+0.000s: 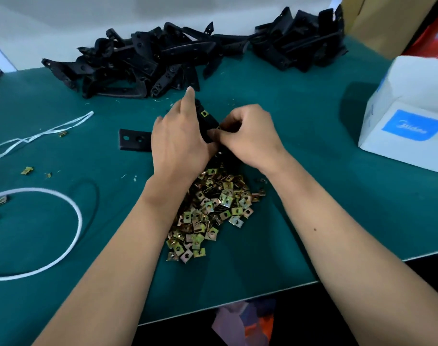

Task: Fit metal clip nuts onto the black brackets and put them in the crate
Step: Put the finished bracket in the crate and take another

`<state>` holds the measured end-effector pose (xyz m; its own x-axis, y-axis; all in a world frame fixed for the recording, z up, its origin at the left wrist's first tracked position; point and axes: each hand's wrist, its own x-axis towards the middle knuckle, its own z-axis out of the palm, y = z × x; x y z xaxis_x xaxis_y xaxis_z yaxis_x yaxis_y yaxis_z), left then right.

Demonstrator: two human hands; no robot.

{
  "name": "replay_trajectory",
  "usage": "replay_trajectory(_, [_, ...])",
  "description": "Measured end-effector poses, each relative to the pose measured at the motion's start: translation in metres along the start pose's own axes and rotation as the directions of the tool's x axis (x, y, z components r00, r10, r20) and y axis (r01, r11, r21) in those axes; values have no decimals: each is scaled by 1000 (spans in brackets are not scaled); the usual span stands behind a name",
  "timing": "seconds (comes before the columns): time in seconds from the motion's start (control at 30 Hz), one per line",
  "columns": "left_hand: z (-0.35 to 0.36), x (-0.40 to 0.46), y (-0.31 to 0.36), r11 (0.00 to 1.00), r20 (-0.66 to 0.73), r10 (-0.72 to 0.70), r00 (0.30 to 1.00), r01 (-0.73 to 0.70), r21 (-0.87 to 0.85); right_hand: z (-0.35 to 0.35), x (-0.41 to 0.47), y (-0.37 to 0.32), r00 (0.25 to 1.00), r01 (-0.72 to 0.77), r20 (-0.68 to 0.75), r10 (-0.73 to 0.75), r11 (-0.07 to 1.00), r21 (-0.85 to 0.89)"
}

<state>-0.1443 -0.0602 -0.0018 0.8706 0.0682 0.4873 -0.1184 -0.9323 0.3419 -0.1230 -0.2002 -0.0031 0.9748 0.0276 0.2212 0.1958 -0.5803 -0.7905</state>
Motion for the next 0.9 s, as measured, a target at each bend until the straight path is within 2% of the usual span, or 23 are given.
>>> replay_trajectory(0.17, [-5, 3, 57, 991, 76, 119, 990, -114, -66, -50, -23, 9, 978, -33, -208, 20, 998, -60])
replay_trajectory(0.3, [-8, 2, 135, 945, 41, 314, 949, -308, -104, -130, -50, 27, 936, -83, -351, 28, 986, -142])
replay_trajectory(0.43, [-5, -12, 222, 873, -3, 473, 881, -469, -133, -217, -90, 48, 912, -126, -408, 44, 976, -177])
replay_trajectory(0.57, [4, -46, 315, 769, 14, 634, 773, -629, -115, -292, -154, 80, 849, -193, -528, 20, 942, -276])
replay_trajectory(0.67, [13, -76, 382, 672, 15, 737, 675, -732, -114, -332, -204, 108, 773, -284, -632, 58, 923, -262])
replay_trajectory(0.77, [29, -112, 439, 548, 65, 835, 547, -812, -199, -364, -254, 142, 704, -386, -688, 176, 908, -162])
replay_trajectory(0.9, [65, -171, 481, 419, 171, 908, 383, -832, -362, -388, -314, 193, 623, -571, -667, 409, 820, -30])
